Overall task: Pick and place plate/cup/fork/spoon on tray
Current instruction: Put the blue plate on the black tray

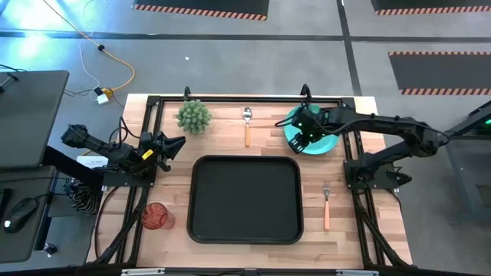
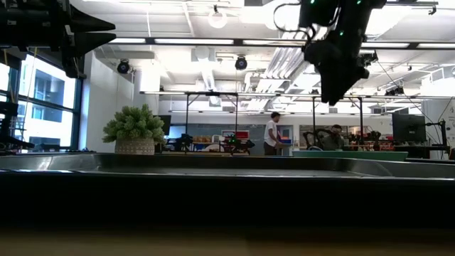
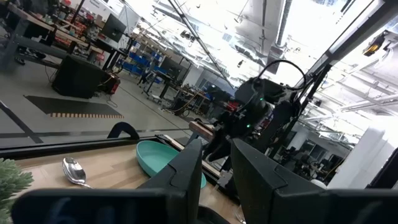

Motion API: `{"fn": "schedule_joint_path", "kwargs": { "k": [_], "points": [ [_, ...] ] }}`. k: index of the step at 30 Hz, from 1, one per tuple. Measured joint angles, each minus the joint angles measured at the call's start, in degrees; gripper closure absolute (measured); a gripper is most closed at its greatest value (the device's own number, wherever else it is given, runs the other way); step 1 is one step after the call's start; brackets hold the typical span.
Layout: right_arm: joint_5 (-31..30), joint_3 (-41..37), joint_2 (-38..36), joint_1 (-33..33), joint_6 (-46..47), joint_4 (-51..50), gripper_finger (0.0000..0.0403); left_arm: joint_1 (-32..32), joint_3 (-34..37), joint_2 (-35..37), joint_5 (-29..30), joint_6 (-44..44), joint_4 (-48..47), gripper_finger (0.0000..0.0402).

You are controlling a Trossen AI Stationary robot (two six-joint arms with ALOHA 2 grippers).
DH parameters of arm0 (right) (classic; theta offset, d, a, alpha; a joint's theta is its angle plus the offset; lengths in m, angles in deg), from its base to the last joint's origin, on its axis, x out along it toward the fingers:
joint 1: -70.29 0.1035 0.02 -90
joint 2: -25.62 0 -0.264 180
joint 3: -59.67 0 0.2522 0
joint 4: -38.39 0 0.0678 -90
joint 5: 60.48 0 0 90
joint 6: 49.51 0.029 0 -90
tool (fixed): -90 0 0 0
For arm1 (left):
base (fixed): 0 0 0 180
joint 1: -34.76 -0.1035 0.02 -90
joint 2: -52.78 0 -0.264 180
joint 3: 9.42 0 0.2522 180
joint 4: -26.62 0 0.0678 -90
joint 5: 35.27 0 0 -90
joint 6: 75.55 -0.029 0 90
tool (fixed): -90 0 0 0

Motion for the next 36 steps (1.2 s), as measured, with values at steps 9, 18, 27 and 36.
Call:
{"fn": "schedule_joint_path", "kwargs": {
  "k": [9,18,27,36],
  "points": [
    [3.43,0.0,7.51,-0.87,-2.99,2.42,0.0261,0.0,0.0,0.0,-0.01,0.01,-0.02,0.0326],
    [3.39,0.0,14.81,-0.85,-5.71,4.3,0.0261,0.0,0.0,0.0,0.0,0.01,-0.12,0.0326],
    [2.79,-0.02,19.45,-0.85,-7.59,6.05,0.0261,0.0,0.0,0.0,0.0,0.06,-0.93,0.0326],
    [1.62,-0.02,22.98,-0.85,-7.81,7.22,0.0261,0.0,0.0,0.0,0.0,0.06,-1.14,0.0326]
  ]
}}
